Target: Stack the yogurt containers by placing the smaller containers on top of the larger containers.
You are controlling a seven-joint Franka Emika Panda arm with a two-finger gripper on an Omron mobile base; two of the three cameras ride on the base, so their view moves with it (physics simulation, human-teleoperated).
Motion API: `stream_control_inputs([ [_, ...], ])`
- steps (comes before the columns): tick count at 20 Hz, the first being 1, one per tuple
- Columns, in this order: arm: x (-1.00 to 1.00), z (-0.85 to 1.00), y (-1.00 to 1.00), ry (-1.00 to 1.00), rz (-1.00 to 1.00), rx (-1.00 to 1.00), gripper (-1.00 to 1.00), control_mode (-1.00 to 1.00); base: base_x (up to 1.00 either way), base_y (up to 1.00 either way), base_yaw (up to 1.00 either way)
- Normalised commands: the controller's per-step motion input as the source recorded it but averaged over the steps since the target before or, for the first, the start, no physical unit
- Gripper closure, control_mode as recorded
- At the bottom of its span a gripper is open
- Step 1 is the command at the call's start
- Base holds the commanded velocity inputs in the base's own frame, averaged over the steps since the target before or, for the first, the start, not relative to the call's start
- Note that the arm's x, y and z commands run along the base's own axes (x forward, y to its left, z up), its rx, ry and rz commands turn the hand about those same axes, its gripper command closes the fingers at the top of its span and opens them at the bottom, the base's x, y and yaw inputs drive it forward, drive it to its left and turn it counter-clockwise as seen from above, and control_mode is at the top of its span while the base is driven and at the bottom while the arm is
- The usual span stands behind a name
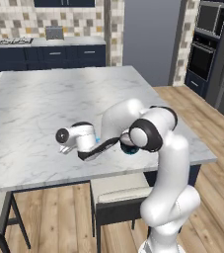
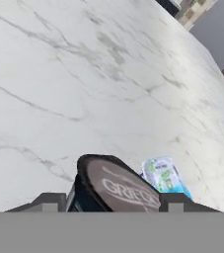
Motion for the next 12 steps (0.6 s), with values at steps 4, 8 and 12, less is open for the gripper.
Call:
stream_control_inputs([
  [4,-0.22,0.68,-0.01,-0.24,0.00,0.00,1.00,-1.00,0.00,0.00,0.00],
  [8,-0.50,0.76,-0.17,-0.22,0.00,-0.01,1.00,-1.00,0.00,0.00,0.00],
  [12,-0.69,0.80,-0.34,-0.21,0.00,0.00,1.00,-1.00,0.00,0.00,0.00],
])
